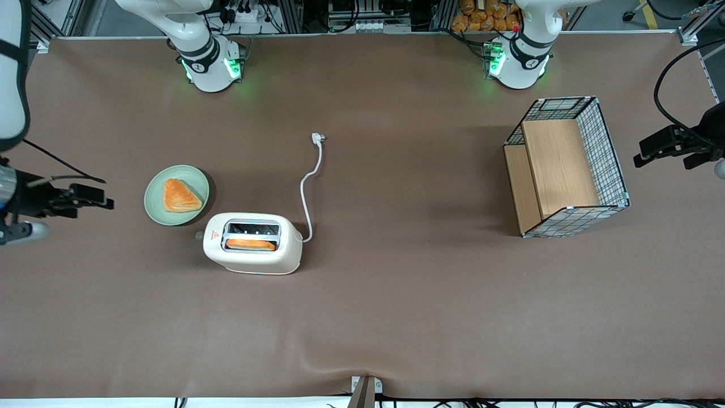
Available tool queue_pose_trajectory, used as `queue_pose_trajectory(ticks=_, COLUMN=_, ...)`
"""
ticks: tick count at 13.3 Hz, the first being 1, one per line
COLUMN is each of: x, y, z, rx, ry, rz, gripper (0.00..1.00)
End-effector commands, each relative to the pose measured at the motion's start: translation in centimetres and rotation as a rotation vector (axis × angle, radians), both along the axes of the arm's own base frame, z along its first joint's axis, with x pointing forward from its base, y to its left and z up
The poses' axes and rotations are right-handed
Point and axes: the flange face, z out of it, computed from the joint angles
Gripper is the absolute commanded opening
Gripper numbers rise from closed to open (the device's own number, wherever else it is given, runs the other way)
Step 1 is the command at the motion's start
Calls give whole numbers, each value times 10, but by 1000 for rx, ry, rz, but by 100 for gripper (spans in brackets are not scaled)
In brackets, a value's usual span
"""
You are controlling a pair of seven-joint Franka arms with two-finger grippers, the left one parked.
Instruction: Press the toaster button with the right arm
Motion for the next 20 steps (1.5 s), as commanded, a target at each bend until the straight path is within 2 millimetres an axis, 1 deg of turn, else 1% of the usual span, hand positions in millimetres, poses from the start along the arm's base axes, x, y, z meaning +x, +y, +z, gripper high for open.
queue_pose_trajectory(ticks=1, x=-32, y=-3, z=37, rx=-55, ry=-43, rz=12, gripper=100)
queue_pose_trajectory(ticks=3, x=-50, y=-7, z=61, rx=-86, ry=-70, rz=6, gripper=100)
queue_pose_trajectory(ticks=5, x=-60, y=-9, z=72, rx=-90, ry=-43, rz=-78, gripper=100)
queue_pose_trajectory(ticks=6, x=-63, y=-8, z=72, rx=-90, ry=-9, rz=-119, gripper=100)
queue_pose_trajectory(ticks=7, x=-64, y=-5, z=73, rx=-95, ry=-2, rz=-145, gripper=100)
queue_pose_trajectory(ticks=9, x=-64, y=-1, z=85, rx=-113, ry=-13, rz=-191, gripper=100)
queue_pose_trajectory(ticks=10, x=-64, y=2, z=88, rx=-121, ry=-8, rz=-207, gripper=100)
queue_pose_trajectory(ticks=12, x=-67, y=5, z=103, rx=-137, ry=-3, rz=-217, gripper=100)
queue_pose_trajectory(ticks=15, x=-71, y=16, z=106, rx=-138, ry=35, rz=-253, gripper=100)
queue_pose_trajectory(ticks=16, x=-75, y=22, z=117, rx=-135, ry=14, rz=-245, gripper=100)
queue_pose_trajectory(ticks=17, x=-77, y=27, z=119, rx=-135, ry=14, rz=-234, gripper=100)
queue_pose_trajectory(ticks=20, x=-79, y=33, z=118, rx=-135, ry=30, rz=-222, gripper=100)
